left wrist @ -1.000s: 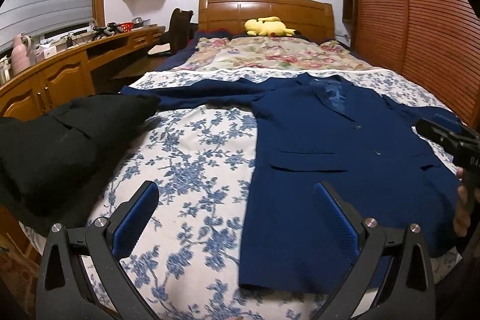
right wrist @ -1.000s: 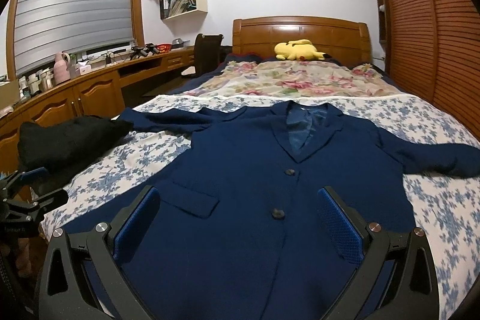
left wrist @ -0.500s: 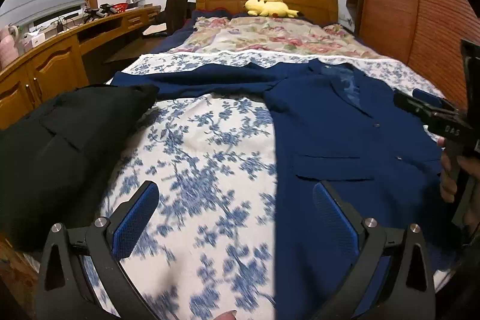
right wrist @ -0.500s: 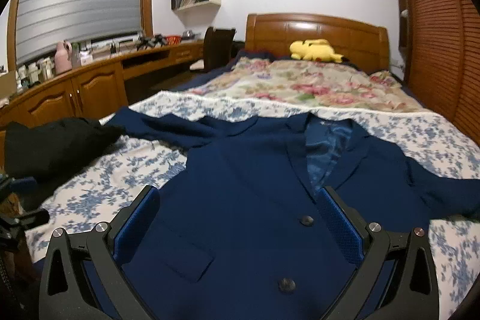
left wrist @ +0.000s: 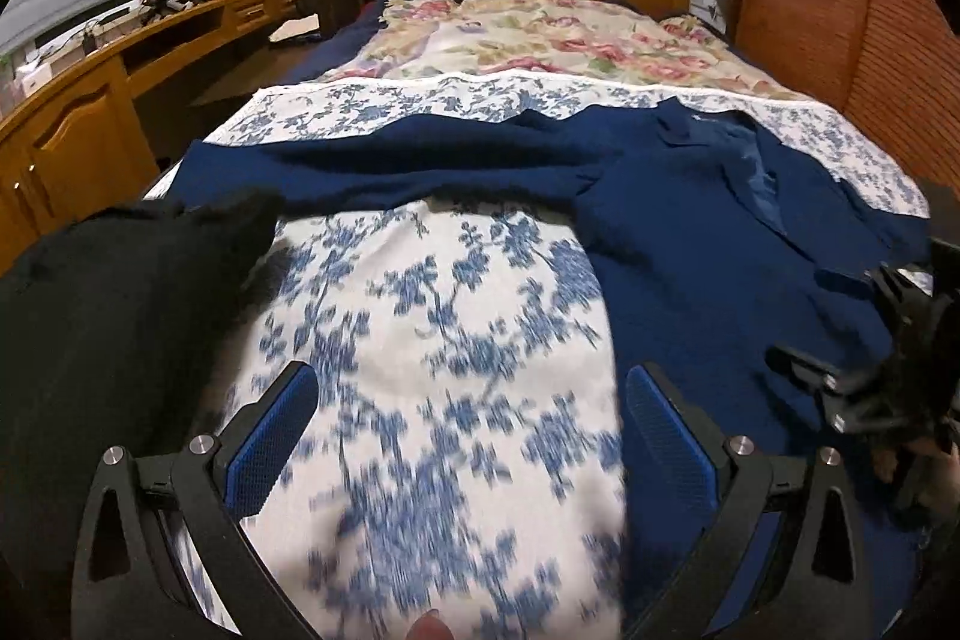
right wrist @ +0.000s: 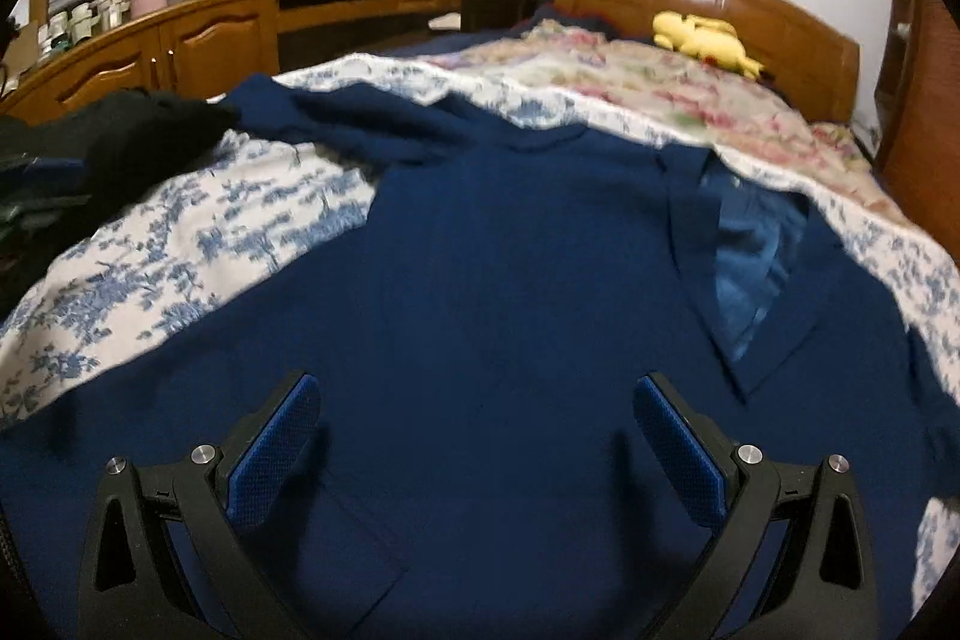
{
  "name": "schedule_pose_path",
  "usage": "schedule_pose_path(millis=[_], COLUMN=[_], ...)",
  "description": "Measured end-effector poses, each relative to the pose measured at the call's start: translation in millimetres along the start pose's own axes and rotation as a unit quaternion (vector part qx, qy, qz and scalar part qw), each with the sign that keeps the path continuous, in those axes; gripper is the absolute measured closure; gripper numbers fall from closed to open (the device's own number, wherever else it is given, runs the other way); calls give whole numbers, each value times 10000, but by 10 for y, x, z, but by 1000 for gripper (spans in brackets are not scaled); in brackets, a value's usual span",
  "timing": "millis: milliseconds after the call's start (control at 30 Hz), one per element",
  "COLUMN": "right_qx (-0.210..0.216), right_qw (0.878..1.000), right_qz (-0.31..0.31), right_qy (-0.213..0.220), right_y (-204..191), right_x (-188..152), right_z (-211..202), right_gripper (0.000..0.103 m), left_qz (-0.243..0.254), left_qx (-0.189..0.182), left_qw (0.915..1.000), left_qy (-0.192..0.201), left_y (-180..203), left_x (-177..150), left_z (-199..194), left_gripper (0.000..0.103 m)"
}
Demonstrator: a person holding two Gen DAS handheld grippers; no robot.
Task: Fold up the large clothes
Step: 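Move the left tool toward the cuff of the sleeve nearest it, then close the left tool on the sleeve cuff and lift it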
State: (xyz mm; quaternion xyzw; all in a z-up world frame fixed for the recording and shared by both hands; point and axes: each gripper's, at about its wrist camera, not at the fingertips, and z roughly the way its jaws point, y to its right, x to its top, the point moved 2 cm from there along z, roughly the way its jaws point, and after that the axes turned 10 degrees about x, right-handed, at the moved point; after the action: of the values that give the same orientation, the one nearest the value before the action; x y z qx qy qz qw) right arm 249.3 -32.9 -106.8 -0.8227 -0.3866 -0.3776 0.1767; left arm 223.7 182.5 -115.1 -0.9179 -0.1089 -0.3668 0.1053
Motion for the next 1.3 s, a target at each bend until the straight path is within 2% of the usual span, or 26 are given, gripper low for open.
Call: schedule_pose_path(millis=[133,300,333,500,600,667,767,833,933,1200,1300], right_qx=[60,96,94,166,154,142,126,120,108,99,89], right_qw=[10000,9999,9998,9991,9992,9993,9993,9993,9993,9994,9994], right_qz=[3,74,96,339,302,259,223,220,204,185,169], right_qy=[-60,-123,-138,-212,-233,-248,-260,-280,-283,-285,-293], right_y=[31,34,99,190,172,152,130,132,125,116,105], right_x=[41,82,148,162,166,161,156,153,151,145,146], right_z=[27,67,189,265,291,303,315,331,337,341,344], right_gripper=[0,0,0,0,0,0,0,0,0,0,0], left_qz=[74,-166,-199,-371,-429,-597,-924,-1073,-1321,-1644,-1714], left_qx=[-56,-313,-315,-397,-416,-545,-542,-569,-695,-712,-632], left_qw=[10000,9991,9990,9983,9980,9963,9926,9899,9846,9786,9781], left_qy=[2,-227,-243,-199,-221,-306,-569,-730,-909,-1011,-998], left_y=[40,54,63,56,29,-11,-89,-116,-154,-181,-190], left_x=[192,398,445,682,801,878,922,920,908,995,994], left_z=[270,634,700,948,1076,1188,1370,1475,1599,1725,1739], left_gripper=[0,0,0,0,7,18,34,39,41,41,49])
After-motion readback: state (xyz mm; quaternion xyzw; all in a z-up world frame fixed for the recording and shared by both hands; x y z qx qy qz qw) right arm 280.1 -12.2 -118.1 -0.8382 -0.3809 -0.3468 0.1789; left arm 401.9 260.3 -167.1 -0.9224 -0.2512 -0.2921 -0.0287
